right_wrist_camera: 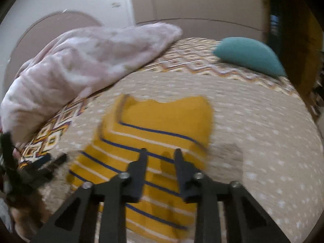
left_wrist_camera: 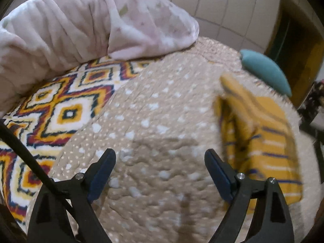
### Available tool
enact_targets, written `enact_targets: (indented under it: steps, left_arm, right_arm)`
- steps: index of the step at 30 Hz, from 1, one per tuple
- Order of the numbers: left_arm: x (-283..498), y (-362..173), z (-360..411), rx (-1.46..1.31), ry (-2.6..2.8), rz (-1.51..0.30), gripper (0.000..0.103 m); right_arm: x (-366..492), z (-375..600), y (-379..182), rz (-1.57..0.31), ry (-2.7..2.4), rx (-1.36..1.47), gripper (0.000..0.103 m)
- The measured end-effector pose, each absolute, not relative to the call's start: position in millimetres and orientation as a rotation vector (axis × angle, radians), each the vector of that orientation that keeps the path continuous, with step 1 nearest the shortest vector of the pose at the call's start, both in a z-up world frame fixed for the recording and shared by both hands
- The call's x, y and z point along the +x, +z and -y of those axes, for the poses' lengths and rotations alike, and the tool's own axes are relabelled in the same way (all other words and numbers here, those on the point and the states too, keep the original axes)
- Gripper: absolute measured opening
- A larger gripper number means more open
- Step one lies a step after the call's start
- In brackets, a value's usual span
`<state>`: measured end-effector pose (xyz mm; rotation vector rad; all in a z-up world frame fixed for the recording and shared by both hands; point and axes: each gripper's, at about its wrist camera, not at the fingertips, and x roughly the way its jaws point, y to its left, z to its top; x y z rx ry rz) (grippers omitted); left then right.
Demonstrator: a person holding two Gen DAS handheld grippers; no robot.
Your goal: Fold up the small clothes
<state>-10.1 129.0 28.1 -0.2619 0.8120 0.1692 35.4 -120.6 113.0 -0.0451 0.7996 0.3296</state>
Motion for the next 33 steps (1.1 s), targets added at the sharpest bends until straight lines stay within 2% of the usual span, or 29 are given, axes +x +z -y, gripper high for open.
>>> enact_targets:
  steps: [7, 12, 19, 25, 30, 31, 33]
  left_arm:
    - [-8, 12, -145, -0.325, 0.129, -0.87, 0.088]
    - [-9, 12, -144, -0.328, 0.128, -0.877, 0.088]
    - [-10, 13, -150, -0.361, 0.121, -0.878, 0.088]
    - [-12, 11, -146, -0.335, 0.134, -0.879, 0.088]
    - [-14, 10, -145, -0.323, 0.135, -0.876, 0.089]
    - [-13, 9, -144, -0.318, 0.136, -0.876, 0.09]
    - [-11, 7, -141, -0.3, 0.132, -0.882, 0.094]
  right_arm:
    - [106, 27, 77, -0.883, 0.373, -0.151, 0.026]
    - [139, 7, 46, -0.966, 0.323, -0.229, 0.024]
    - [79, 25, 89, -0.864, 0.414, -0.132, 0.024]
    - [31, 45, 44, -0.978, 0.486, -0.108, 0.025]
    - [-22, 95, 45, -0.992, 0.502, -0.009, 0.025]
    - [-38, 113, 49, -0.975, 0.473, 0.007, 0.026]
    - [-61, 139, 54, -0.941, 0.418, 0.02, 0.034]
